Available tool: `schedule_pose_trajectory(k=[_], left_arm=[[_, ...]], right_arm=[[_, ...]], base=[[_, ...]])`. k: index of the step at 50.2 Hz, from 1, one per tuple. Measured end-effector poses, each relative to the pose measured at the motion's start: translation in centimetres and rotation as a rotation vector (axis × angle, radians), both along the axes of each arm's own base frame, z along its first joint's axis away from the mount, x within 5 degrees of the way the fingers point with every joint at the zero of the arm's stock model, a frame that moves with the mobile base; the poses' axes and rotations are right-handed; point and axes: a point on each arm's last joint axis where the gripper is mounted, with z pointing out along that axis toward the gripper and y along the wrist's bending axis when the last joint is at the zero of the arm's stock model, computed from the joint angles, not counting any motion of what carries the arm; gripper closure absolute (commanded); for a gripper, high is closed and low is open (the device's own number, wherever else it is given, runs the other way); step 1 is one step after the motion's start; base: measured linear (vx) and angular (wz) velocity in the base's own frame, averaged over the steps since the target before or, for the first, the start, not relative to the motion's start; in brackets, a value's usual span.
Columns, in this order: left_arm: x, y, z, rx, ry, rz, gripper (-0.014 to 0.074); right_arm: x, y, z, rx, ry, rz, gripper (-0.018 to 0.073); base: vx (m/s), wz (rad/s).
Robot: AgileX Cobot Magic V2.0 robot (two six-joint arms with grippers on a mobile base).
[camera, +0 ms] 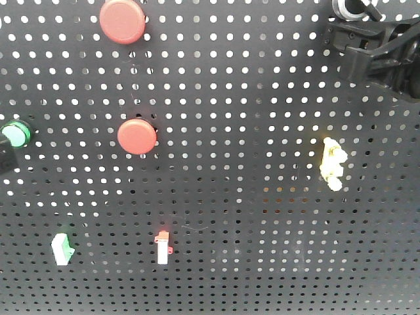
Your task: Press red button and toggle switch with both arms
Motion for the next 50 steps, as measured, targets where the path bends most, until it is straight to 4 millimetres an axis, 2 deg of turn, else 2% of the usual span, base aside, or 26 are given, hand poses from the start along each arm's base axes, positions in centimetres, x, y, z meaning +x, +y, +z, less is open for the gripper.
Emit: schedule_pose_trajectory(k=[7, 12, 16, 20, 21, 26, 32, 36, 39, 43, 50], left_arm=[[0.0, 0.1, -0.5, 0.064, -0.006, 0.013, 0.0594], [0.0, 0.4, -1.8, 0.116, 0.030, 0.049, 0.0594], [-0.2, 0.9, -3.3, 0.172, 0.059, 0.107, 0.0594], [-0.4, 1.6, -5.9, 0.212, 0.132, 0.174, 0.0594], [-0.5, 1.8, -6.7, 0.224, 0.151, 0.193, 0.0594], [-1.0, 2.8, -10.2, 0.291, 0.233, 0.273, 0.0594], [-2.6, 4.1, -15.1, 0.340, 0.320, 0.353, 0.0594], [-3.5, 4.6, -17.4, 0.341, 0.315, 0.385, 0.0594], [-3.7, 4.9, -18.3, 0.307, 0.269, 0.415, 0.0594], [-3.4, 5.2, -19.2, 0.245, 0.184, 0.464, 0.0594], [-2.8, 5.6, -19.6, 0.147, 0.041, 0.539, 0.0594]], right_arm=[[-0.8, -0.3, -0.5, -0.001, 0.003, -0.005, 0.0562], [-2.0, -1.0, -1.9, 0.004, 0.017, -0.036, 0.0562], [-3.6, -1.9, -4.1, 0.006, 0.034, -0.070, 0.0562], [-5.4, -2.6, -6.8, -0.007, 0.063, -0.088, 0.0562], [-6.1, -2.8, -7.1, -0.007, 0.055, -0.093, 0.0562], [-9.5, -4.0, -11.1, -0.036, 0.064, -0.104, 0.0562], [-13.2, -5.2, -16.1, -0.071, 0.052, -0.111, 0.0562], [-15.0, -5.9, -18.8, -0.086, 0.018, -0.129, 0.0562], [-15.4, -6.3, -20.7, -0.107, 0.003, -0.161, 0.0562], [-15.5, -7.0, -22.1, -0.117, -0.028, -0.235, 0.0562], [-15.2, -7.9, -22.5, -0.105, -0.064, -0.346, 0.0562]], base=[[0.00, 0.00], [0.00, 0.00], [0.00, 0.00], [0.00, 0.00], [0.00, 0.00], [0.00, 0.00], [0.00, 0.00], [0.00, 0.00], [0.00, 0.00], [0.00, 0.00], [0.00, 0.00]])
